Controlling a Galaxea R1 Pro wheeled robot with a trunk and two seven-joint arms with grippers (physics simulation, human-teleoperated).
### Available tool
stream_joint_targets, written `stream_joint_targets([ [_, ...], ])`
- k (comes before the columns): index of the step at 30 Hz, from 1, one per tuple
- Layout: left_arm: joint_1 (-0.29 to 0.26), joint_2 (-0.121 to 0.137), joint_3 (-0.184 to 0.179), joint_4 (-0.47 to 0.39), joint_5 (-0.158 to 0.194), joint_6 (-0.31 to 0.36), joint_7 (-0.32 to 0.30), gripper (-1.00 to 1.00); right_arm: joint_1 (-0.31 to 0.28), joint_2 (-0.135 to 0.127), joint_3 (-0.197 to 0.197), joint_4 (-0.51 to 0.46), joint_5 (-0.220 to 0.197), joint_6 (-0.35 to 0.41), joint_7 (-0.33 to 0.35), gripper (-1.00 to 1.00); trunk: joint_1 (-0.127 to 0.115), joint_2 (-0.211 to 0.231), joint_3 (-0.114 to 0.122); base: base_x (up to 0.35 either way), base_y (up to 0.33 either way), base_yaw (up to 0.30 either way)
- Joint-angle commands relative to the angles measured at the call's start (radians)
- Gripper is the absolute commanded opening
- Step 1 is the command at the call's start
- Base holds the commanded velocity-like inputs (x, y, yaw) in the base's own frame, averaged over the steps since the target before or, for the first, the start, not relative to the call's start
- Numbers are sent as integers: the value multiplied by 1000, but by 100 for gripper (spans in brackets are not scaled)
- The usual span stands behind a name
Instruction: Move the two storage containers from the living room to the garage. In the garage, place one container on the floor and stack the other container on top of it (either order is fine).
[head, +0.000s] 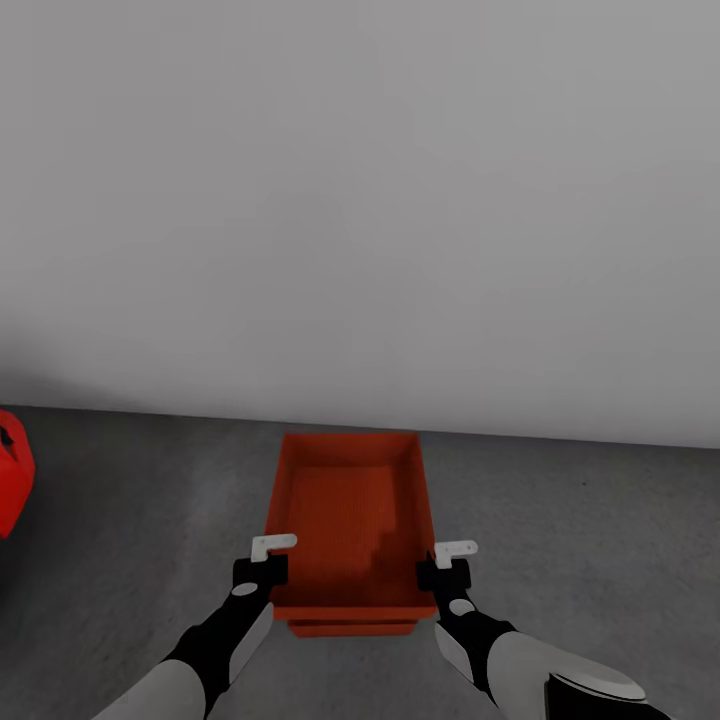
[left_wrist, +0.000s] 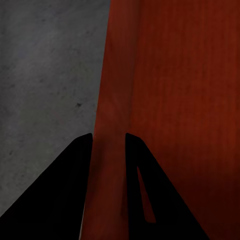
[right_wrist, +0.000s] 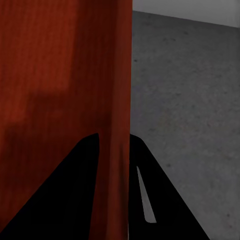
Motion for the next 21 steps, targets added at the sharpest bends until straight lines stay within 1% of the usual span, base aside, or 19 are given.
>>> stream_joint_targets([
  [1,-1,1,58,0,28,5,36,-100,-1,0,-26,-2,5,-19,-2,-100,4,-8,-4,0,0,0],
  [21,-1,3,58,0,28,5,37,-100,-1,0,-26,-1,5,-21,-2,-100,81,-148,-67,0,0,0],
])
